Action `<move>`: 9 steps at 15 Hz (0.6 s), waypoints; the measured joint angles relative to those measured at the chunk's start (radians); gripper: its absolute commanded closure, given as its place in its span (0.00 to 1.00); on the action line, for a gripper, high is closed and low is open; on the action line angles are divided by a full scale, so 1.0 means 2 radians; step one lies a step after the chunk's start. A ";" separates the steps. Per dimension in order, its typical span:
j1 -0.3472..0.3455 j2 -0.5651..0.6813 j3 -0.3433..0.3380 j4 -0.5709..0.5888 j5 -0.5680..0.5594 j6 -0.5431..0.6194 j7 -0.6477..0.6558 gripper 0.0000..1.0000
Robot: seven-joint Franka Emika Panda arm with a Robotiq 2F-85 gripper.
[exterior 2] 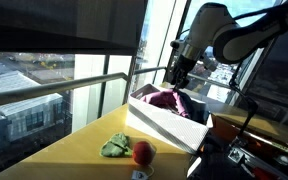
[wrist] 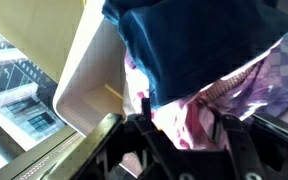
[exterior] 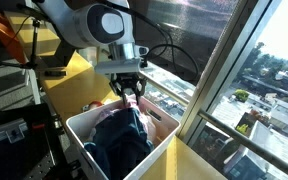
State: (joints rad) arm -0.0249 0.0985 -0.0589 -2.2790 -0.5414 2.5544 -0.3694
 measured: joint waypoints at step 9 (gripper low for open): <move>0.040 -0.018 0.048 0.004 0.006 -0.002 0.034 0.00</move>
State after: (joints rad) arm 0.0544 0.0627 0.0365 -2.2710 -0.5298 2.5509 -0.3017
